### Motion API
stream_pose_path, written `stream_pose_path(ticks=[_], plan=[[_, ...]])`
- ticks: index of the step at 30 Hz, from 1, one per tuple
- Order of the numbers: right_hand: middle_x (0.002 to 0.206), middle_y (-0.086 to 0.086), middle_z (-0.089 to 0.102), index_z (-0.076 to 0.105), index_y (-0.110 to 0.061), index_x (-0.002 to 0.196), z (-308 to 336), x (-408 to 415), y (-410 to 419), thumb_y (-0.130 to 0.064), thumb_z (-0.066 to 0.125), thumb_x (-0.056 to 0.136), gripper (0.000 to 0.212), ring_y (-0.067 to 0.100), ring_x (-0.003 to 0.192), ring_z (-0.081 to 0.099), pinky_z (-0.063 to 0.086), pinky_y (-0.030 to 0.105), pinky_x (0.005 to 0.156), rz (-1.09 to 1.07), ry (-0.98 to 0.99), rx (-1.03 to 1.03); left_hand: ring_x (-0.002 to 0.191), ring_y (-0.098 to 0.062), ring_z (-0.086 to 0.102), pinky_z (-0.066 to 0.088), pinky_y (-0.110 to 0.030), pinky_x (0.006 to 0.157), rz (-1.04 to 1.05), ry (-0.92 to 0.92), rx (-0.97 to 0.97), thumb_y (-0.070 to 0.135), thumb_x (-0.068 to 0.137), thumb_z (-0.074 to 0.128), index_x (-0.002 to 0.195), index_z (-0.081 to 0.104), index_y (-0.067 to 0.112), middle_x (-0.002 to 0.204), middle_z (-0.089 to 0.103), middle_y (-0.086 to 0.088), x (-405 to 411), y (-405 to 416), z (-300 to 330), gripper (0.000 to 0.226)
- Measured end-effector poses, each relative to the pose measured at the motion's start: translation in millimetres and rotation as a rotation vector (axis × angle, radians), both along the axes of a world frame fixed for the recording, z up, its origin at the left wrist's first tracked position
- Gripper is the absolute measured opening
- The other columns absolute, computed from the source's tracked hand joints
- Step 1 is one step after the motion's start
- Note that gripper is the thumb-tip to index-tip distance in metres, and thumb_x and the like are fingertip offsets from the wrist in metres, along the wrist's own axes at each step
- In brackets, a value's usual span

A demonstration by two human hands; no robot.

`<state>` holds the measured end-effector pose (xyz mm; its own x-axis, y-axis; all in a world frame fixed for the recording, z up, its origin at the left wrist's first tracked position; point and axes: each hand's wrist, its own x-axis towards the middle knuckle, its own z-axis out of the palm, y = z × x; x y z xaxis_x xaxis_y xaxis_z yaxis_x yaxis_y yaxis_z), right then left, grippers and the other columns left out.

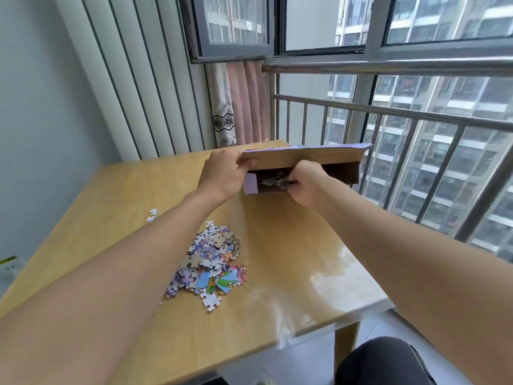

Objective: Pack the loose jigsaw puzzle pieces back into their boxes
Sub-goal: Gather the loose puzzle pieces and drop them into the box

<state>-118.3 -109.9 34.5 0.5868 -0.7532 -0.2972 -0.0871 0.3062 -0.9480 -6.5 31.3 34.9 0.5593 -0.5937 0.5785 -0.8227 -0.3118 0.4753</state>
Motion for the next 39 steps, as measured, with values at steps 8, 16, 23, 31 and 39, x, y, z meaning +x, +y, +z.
stream_pose_path(ticks=[8,16,23,31,39], plan=[[0.123,0.013,0.060,0.053,-0.008,0.139,-14.3,-24.0,-11.4,0.002,0.041,0.095,0.046,0.030,0.110,0.057,0.048,0.032,0.090,0.235,0.450,-0.842,0.077,-0.021,0.061,0.051,-0.035,0.077,-0.027,0.000,-0.030,0.031,0.094,0.065,0.109,0.075,0.025,0.069,0.060,0.017,4.2,1.2,0.4,0.019],[0.131,0.002,0.065,0.056,-0.023,0.140,-11.4,-50.2,-3.9,-0.044,0.047,0.101,0.045,0.026,0.116,0.062,0.054,0.042,0.092,0.490,0.565,-1.648,0.076,-0.020,0.062,0.047,-0.031,0.071,0.010,0.049,-0.106,0.031,0.094,0.065,0.105,0.076,0.027,0.074,0.066,0.012,5.2,0.8,0.8,0.016],[0.159,0.001,0.038,0.030,-0.034,0.155,-1.8,-37.4,-25.2,-0.071,0.028,0.097,0.068,0.023,0.141,0.040,0.034,0.039,0.115,0.738,0.707,-1.415,0.064,-0.007,0.055,0.040,-0.023,0.065,0.039,0.134,-0.127,0.033,0.095,0.065,0.108,0.076,0.028,0.065,0.057,0.021,7.5,4.2,2.4,0.018],[0.143,0.003,0.057,0.045,-0.023,0.149,-13.0,-34.7,-2.5,-0.061,0.043,0.099,0.063,0.025,0.124,0.057,0.051,0.043,0.098,0.581,0.531,-1.603,0.083,-0.016,0.063,0.042,-0.027,0.071,0.114,0.224,-0.129,0.041,0.094,0.064,0.100,0.076,0.027,0.080,0.069,0.012,18.9,1.9,8.1,0.019],[0.116,-0.002,0.071,0.068,-0.019,0.121,-26.1,-27.9,30.0,-0.031,0.056,0.094,0.031,0.022,0.103,0.066,0.055,0.041,0.084,0.628,0.284,-1.665,0.089,-0.019,0.065,0.053,-0.036,0.083,0.125,0.219,0.012,0.037,0.093,0.065,0.107,0.078,0.026,0.092,0.074,0.005,13.7,8.5,-15.3,0.022]])
